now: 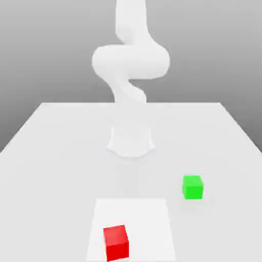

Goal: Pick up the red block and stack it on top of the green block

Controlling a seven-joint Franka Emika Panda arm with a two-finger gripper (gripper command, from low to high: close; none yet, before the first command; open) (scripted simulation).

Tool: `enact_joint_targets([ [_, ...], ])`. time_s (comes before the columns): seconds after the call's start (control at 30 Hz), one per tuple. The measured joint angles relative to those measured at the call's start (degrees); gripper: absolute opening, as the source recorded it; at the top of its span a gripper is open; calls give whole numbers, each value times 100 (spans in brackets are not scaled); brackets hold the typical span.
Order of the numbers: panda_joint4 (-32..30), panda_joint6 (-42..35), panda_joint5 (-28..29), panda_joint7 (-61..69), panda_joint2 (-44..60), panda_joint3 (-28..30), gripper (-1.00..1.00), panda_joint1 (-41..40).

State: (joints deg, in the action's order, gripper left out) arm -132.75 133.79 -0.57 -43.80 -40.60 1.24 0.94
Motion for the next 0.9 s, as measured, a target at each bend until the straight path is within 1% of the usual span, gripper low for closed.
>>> enact_joint_targets([
  [0.27, -315, 650, -213, 681, 1699, 359, 0, 260],
  [0.47, -546, 1127, -378, 1187, 2948, 520, 0, 353],
  [0.63, -740, 1527, -439, 1554, 3983, 569, 0, 340],
  [0.8, -937, 1933, -320, 1792, 5001, 592, 0, 277],
  [0.9, -906, 2368, -392, 1908, 5617, 515, 0, 206],
])
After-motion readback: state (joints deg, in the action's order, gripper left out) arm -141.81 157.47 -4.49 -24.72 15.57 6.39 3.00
